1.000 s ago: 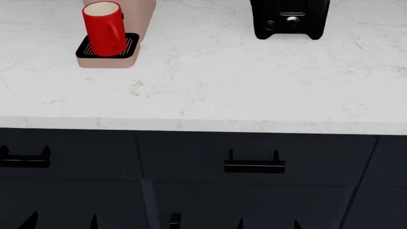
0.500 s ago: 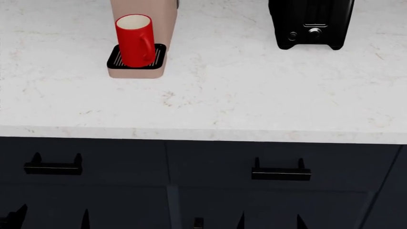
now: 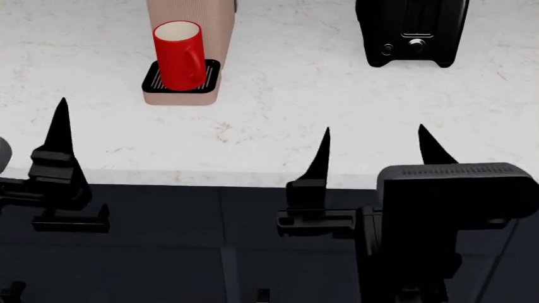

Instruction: Pick the mug from under the coffee machine dispenser and place it on the counter.

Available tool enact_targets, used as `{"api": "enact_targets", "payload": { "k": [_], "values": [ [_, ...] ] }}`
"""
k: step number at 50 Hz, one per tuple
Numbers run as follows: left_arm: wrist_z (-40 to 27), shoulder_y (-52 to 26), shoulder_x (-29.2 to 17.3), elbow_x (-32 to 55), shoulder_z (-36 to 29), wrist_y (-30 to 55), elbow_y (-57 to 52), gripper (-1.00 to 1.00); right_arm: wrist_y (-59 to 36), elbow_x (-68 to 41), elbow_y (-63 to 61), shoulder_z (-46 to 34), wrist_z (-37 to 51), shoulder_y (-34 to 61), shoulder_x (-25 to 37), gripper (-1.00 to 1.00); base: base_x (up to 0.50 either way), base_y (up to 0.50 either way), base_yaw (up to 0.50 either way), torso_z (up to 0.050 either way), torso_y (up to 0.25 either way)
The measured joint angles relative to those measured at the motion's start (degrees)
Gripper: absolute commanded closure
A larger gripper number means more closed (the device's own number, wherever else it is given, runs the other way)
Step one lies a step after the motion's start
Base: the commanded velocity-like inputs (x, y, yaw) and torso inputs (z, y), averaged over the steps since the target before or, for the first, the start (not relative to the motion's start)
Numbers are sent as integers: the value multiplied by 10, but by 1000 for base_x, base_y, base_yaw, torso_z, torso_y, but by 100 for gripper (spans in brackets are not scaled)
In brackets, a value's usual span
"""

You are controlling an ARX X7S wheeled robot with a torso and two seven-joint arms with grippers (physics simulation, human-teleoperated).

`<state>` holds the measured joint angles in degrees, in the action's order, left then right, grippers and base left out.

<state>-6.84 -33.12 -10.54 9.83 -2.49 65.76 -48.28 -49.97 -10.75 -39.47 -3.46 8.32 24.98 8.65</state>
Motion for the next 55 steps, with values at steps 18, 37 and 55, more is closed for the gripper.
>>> {"api": "enact_targets", "payload": {
  "k": [18,37,55],
  "values": [
    [-68,87,29,-179,90,-206,-84,-100,35,-5,11,13,-1,4,8,-100,0,0,0,0,0],
    [-191,194,94,-309,220,-435,-113,-100,24,-2,40,39,30,23,6,-100,95,168,0,0,0],
    [-195,201,103,-341,232,-462,-116,-100,35,-17,38,27,20,19,17,-100,408,237,0,0,0]
  ]
}}
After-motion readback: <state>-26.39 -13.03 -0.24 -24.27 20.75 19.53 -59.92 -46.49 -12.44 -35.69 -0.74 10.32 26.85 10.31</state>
